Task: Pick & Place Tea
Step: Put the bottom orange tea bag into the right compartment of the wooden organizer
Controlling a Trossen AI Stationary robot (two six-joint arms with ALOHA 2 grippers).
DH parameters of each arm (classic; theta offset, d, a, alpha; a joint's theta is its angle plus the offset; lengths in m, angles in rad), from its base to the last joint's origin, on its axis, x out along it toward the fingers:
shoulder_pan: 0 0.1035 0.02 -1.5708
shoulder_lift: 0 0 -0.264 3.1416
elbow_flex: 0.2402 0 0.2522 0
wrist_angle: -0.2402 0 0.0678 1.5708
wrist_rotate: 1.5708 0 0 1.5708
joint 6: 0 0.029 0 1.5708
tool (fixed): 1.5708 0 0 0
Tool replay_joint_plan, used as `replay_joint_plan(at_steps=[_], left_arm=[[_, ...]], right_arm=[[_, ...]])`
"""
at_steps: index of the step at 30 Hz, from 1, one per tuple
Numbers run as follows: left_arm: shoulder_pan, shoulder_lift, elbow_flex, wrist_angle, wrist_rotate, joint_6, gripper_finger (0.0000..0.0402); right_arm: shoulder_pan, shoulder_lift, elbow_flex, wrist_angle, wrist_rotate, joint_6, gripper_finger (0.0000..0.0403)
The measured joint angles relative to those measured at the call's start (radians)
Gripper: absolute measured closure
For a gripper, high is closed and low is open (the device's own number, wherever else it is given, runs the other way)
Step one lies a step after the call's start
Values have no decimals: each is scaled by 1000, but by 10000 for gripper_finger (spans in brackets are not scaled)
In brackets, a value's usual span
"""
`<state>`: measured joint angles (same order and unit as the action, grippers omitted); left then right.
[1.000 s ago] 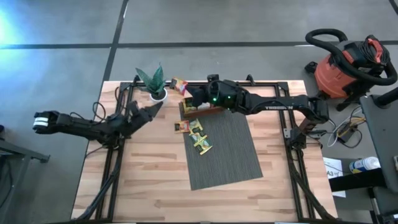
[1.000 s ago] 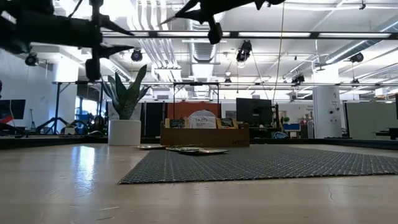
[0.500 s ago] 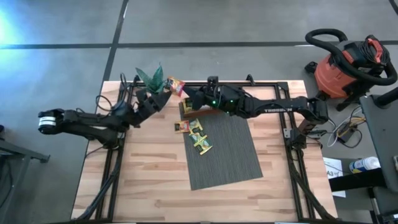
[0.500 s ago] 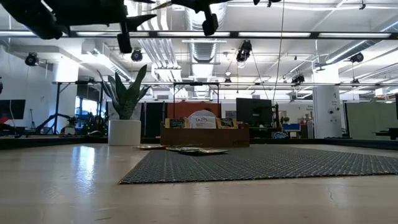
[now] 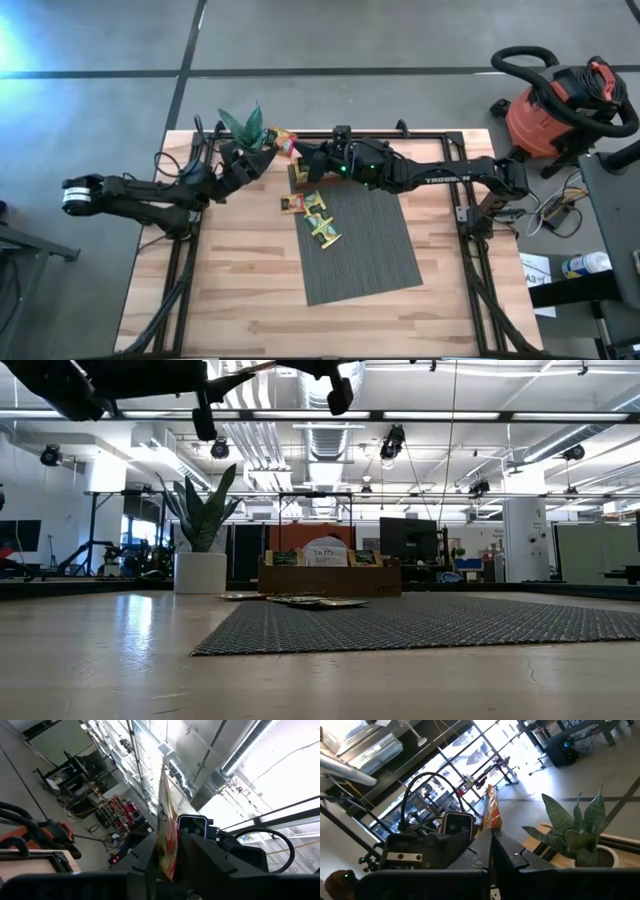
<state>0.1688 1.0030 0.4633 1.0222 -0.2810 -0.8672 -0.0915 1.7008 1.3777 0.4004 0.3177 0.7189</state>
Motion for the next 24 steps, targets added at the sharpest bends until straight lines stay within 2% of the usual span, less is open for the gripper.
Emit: replay_joint_plan(at_steps=[9,15,18,21,23,24], left_arm=[[0,-1,-1,-13,0,21,388],[0,-14,2,-70,-1,60,396],[0,-25,14,-178,4,94,397],[0,-49,42,-373,42,188,397],[-1,-62,79,-592,76,266,398],[-1,-61,105,-714,98,309,398]], right_arm=[[2,-2,0,-37,0,-47,394],[-14,-15,2,-288,-37,-91,392],[-25,-33,1,-414,-55,-132,378],[-42,-61,1,-528,-114,-212,353],[-62,-76,1,-598,-210,-267,333],[-75,-81,1,-620,-293,-294,323]])
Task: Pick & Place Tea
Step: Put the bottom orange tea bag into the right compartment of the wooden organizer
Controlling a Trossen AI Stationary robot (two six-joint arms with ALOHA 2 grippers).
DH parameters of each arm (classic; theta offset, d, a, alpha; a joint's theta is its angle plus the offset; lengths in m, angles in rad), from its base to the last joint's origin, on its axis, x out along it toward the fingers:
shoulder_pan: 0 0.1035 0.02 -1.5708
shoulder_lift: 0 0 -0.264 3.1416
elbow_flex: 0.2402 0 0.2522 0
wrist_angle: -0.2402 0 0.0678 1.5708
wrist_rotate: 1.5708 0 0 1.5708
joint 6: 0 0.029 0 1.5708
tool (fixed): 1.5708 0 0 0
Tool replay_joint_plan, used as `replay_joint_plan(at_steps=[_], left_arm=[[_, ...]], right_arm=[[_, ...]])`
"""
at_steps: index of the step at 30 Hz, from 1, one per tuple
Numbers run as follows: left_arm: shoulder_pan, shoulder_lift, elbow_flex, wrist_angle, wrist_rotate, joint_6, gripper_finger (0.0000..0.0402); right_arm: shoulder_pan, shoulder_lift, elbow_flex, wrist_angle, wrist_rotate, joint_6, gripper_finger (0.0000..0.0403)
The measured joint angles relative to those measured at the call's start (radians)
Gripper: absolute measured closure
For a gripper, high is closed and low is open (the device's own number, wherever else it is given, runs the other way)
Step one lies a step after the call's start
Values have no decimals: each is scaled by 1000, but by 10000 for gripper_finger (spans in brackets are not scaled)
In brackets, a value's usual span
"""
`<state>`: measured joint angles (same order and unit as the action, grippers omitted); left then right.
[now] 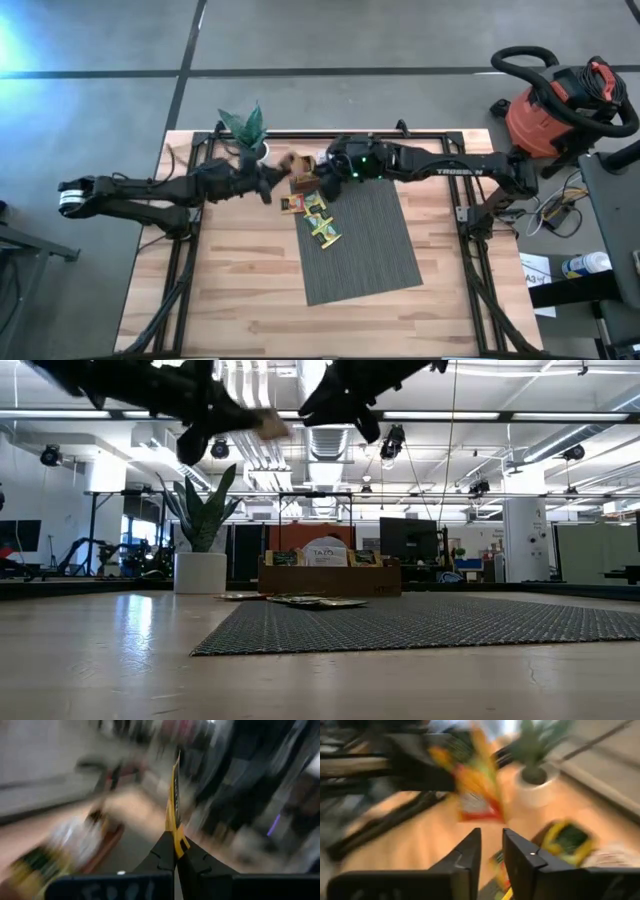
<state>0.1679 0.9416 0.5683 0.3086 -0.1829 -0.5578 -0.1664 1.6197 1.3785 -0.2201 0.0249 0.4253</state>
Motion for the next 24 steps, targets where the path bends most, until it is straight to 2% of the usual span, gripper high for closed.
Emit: replay_joint_plan(at_steps=[3,5,9,13,19,24], left_arm=[[-2,24,93,-310,57,171,398],[-2,55,155,-432,78,307,398],[-2,141,244,-534,80,521,398],[-2,239,300,-537,91,621,398],[-2,376,372,-525,107,671,398],[-2,448,427,-499,109,694,399]], right_arm=[[-41,-11,0,-40,-253,-98,300],[-50,-11,0,-70,-298,-179,292],[-50,-1,0,-119,-229,-347,287],[-51,-1,18,-167,-170,-443,290],[-50,-1,76,-272,-104,-535,289],[-49,0,92,-342,-103,-538,287]])
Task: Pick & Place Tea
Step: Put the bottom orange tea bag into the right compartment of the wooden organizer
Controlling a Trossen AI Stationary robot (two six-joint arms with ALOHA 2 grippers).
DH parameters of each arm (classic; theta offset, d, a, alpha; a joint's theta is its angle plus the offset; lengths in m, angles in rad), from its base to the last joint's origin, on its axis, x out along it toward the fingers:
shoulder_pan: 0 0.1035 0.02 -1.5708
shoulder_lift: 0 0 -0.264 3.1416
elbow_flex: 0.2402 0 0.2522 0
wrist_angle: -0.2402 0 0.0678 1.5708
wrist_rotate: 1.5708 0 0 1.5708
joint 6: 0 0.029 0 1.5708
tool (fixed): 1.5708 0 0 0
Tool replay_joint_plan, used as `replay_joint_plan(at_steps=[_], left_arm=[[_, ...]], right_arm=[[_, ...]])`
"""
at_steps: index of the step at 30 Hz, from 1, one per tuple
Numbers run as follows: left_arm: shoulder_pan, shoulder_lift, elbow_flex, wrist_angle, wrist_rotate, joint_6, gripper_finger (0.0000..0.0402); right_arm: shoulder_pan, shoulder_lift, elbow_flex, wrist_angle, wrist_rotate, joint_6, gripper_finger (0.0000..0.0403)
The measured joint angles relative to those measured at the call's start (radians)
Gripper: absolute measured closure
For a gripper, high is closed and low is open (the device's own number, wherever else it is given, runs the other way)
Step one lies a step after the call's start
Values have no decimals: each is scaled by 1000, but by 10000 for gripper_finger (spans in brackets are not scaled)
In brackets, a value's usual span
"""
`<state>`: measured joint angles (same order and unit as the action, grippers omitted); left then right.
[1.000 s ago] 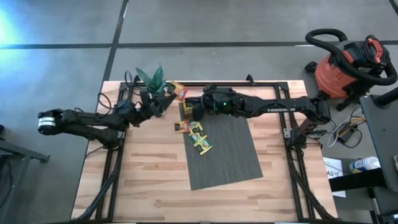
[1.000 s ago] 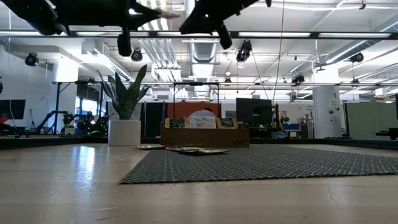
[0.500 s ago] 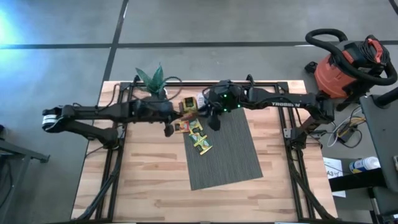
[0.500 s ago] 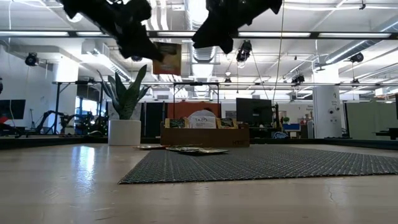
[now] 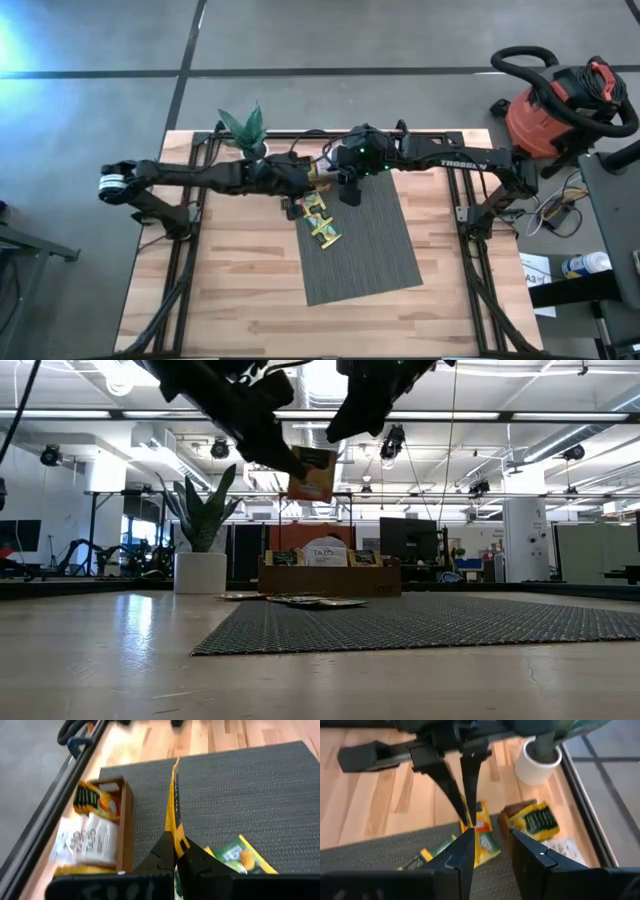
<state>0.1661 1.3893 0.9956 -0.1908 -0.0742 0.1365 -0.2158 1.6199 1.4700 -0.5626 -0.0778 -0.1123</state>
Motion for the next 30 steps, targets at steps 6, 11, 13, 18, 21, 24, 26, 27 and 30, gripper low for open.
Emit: replay_joint_plan(at_steps=[6,11,13,18,21,24,26,27,30], left_arm=[[2,46,33,50,9,25,399],[3,60,38,66,13,24,399],[3,61,38,67,15,23,399],[3,61,44,82,27,12,399],[3,61,50,87,31,6,399],[4,61,49,85,31,2,399],[4,61,49,89,31,2,399],[4,61,49,91,31,2,399],[4,61,49,98,31,2,399]], right_arm=[[3,1,-2,-44,1,0,283],[3,2,-2,-44,3,0,284],[3,8,-1,-45,3,0,286],[7,32,-2,-53,3,-3,287],[9,35,-2,-57,2,-5,283],[9,34,-2,-59,2,-5,282],[8,34,-2,-71,2,-5,287],[8,34,-2,-73,2,-5,291],[9,34,-2,-72,2,-5,308]])
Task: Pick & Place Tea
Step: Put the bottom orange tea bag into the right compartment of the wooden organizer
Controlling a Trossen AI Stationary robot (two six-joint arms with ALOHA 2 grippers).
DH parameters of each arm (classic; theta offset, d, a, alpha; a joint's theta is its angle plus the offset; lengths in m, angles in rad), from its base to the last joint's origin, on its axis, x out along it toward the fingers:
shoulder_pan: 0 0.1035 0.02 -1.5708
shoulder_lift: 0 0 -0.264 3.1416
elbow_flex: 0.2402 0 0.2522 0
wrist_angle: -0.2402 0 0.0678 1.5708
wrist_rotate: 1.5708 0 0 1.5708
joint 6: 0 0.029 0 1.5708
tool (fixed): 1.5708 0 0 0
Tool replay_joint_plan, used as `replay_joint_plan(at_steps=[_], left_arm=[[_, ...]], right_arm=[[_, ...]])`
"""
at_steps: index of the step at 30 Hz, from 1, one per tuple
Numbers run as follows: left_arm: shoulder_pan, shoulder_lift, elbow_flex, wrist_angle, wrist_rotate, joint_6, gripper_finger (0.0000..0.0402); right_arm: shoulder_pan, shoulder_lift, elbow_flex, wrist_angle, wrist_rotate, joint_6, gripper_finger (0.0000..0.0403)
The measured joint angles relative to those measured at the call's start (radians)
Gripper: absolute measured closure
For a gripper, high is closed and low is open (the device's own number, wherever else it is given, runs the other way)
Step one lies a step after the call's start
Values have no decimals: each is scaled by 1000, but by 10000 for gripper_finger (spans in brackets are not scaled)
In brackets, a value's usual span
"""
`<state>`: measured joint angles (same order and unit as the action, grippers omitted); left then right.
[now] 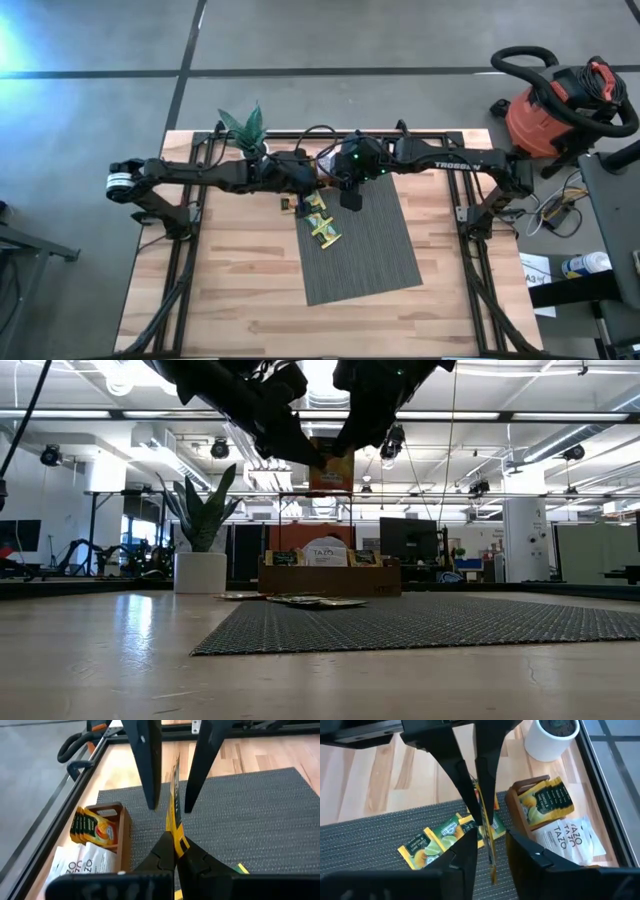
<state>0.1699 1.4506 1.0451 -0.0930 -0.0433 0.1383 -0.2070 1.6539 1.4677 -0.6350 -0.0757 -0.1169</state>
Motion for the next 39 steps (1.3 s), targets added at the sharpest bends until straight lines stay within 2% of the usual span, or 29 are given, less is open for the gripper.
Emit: replay_joint_plan(at_steps=[9,14,19,24,26,29,34,39], left_arm=[[1,6,0,30,-5,0,387],[1,35,-1,40,-38,-63,368],[0,47,-5,36,-55,-146,321],[0,23,-16,-12,-121,-225,282],[0,-1,-35,-26,-131,-257,278],[0,-52,-76,-22,-131,-308,278],[4,-169,-175,-14,-162,-358,278],[7,-294,-279,15,-193,-378,278]], right_arm=[[0,0,0,-1,30,0,387],[-8,0,0,-2,51,9,394],[-33,0,0,8,106,17,394],[-111,0,-6,6,105,20,394],[-157,0,-19,3,82,19,394],[-225,6,-34,-5,-15,-3,394],[-296,61,-40,-21,-126,-99,394],[-322,148,-39,-23,-142,-176,394]])
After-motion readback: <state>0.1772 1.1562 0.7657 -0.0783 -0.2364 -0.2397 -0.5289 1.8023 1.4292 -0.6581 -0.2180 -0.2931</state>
